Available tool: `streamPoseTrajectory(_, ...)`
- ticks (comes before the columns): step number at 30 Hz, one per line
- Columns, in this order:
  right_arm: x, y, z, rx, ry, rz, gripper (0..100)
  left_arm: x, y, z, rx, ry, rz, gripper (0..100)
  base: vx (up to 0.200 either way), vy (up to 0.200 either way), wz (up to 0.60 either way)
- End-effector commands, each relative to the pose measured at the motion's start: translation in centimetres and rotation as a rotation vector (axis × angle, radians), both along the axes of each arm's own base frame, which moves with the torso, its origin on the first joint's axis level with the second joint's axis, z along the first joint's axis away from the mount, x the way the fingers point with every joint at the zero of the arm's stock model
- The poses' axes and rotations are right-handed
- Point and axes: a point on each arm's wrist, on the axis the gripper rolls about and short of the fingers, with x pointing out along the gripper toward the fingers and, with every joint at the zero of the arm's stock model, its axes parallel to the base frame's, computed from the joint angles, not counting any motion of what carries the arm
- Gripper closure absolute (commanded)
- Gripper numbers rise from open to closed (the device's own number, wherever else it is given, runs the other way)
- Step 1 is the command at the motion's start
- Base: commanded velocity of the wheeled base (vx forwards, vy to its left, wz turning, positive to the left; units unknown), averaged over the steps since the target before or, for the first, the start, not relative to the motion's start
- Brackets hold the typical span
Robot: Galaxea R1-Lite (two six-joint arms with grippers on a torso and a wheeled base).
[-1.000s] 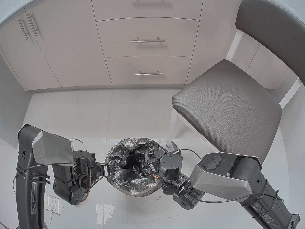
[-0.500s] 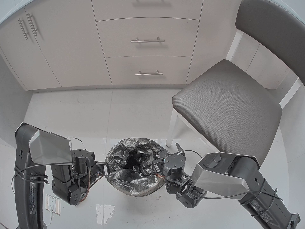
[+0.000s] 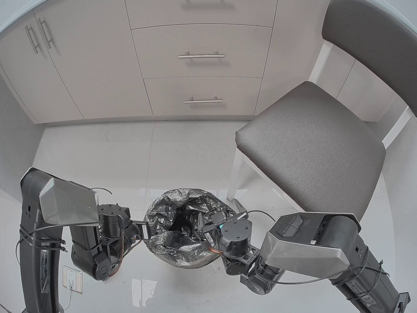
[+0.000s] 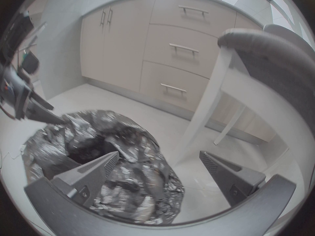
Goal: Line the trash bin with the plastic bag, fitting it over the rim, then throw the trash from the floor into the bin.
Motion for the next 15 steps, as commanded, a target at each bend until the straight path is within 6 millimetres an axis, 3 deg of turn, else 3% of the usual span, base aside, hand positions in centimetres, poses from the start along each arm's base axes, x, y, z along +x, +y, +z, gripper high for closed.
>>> streamPoseTrajectory(1, -1.3, 0.9, 2.5, 0.032, -0.03, 0.035, 0, -0.1, -0.1, 0.0, 0.001, 0.001, -0.005, 0, 0.0, 0.0, 0.0)
streamPoseTrajectory(8, 0.6, 1.1, 3.5, 0.058, -0.063, 0.006, 0, -0.1, -0.1, 0.0, 0.001, -0.001, -0.003, 0, 0.0, 0.0, 0.0)
streamPoseTrajectory(15, 1.3, 1.4, 2.0, 0.039, -0.051, 0.0, 0, -0.1, -0.1, 0.1, 0.0, -0.002, -0.003, 0, 0.0, 0.0, 0.0)
